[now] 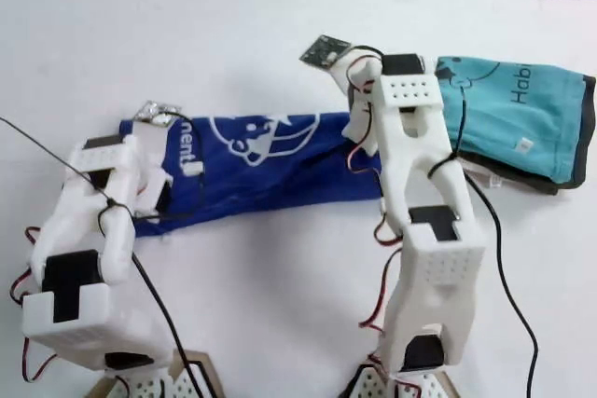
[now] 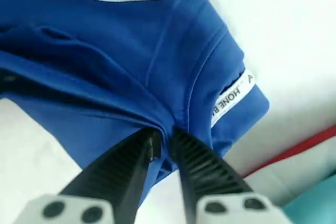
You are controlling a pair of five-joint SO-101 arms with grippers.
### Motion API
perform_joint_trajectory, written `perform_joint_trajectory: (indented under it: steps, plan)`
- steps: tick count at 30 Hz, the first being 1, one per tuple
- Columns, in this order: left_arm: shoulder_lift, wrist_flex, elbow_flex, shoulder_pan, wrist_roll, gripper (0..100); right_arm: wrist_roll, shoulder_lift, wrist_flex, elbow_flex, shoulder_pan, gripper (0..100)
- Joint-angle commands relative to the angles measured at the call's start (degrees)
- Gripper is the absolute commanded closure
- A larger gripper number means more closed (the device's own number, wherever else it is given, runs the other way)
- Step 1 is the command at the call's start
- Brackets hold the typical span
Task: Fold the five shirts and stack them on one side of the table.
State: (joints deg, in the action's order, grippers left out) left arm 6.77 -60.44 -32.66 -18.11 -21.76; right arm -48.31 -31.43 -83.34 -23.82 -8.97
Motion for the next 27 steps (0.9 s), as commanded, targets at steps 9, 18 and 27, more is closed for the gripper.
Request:
perform_joint_trajectory:
  steps: [9, 18, 27]
  plan:
    - [0.09, 2.02, 0.04, -1.49, -0.18, 97, 0.18, -4.88, -13.85, -22.77, -0.04, 86.1]
    - [0.09, 2.02, 0.04, -1.49, -0.18, 97, 6.24, -0.04, -18.15, -16.97, -5.05, 97.7]
    - [0.09, 2.02, 0.04, -1.49, -0.18, 97, 9.93, 4.62, -16.84, -2.29, -13.49, 97.8]
